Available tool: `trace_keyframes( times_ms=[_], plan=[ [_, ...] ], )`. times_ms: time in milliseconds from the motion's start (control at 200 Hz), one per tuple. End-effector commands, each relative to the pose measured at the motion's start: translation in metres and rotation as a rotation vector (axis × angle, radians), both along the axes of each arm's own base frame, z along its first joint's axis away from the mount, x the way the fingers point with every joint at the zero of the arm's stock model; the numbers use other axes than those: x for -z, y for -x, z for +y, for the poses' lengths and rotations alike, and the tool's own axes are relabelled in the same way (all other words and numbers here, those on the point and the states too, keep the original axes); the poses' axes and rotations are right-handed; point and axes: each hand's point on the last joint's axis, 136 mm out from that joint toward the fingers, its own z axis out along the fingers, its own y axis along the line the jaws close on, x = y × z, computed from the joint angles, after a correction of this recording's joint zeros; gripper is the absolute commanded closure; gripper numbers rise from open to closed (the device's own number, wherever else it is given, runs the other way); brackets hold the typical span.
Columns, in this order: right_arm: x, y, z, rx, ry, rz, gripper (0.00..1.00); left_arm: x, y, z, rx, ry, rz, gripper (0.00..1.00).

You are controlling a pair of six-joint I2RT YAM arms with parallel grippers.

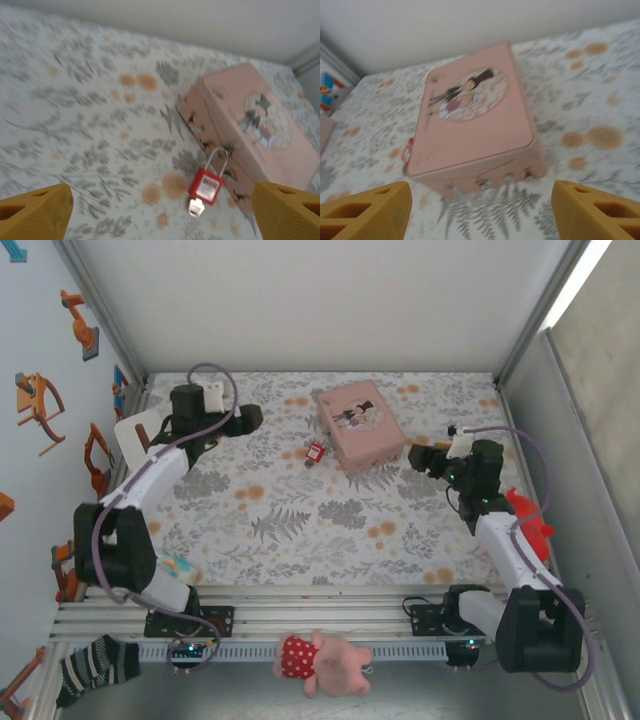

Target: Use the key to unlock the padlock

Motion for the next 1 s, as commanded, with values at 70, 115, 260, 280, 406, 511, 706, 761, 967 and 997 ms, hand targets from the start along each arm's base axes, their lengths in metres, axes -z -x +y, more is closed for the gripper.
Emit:
trace_keyframes(
  times_ms=[70,115,260,280,406,511,706,761,967,997],
  plan=[
    [0.018,0.006,0.036,-0.115,-0.186,0.234,0.3,0.031,0.017,-0.06,0.235,0.151,0.223,0.09],
    [0.025,0.001,0.034,-0.085,-0.206,0.273,0.31,0.04,0.015,-0.069,0.264,0.155,0.25,0.09],
    [0.038,-0.008,0.037,-0.044,-0.261,0.332,0.31,0.057,0.003,-0.095,0.331,0.156,0.269,0.09],
    [0.04,-0.008,0.038,-0.041,-0.263,0.34,0.31,0.058,0.001,-0.099,0.343,0.163,0.272,0.09],
    [0.056,-0.013,0.041,-0.034,-0.272,0.398,0.32,0.075,-0.015,-0.113,0.379,0.194,0.296,0.11],
    [0.065,-0.021,0.043,-0.012,-0.293,0.423,0.33,0.087,-0.026,-0.12,0.384,0.195,0.303,0.12],
    [0.079,-0.052,0.046,0.099,-0.428,0.449,0.33,0.1,-0.031,-0.137,0.417,0.202,0.311,0.13],
    [0.08,-0.06,0.048,0.122,-0.465,0.447,0.33,0.103,-0.031,-0.144,0.433,0.209,0.31,0.13],
    [0.082,-0.078,0.05,0.192,-0.482,0.443,0.33,0.117,-0.032,-0.159,0.457,0.213,0.325,0.13],
    [0.082,-0.079,0.049,0.202,-0.479,0.442,0.33,0.118,-0.033,-0.161,0.46,0.213,0.326,0.13]
  ],
)
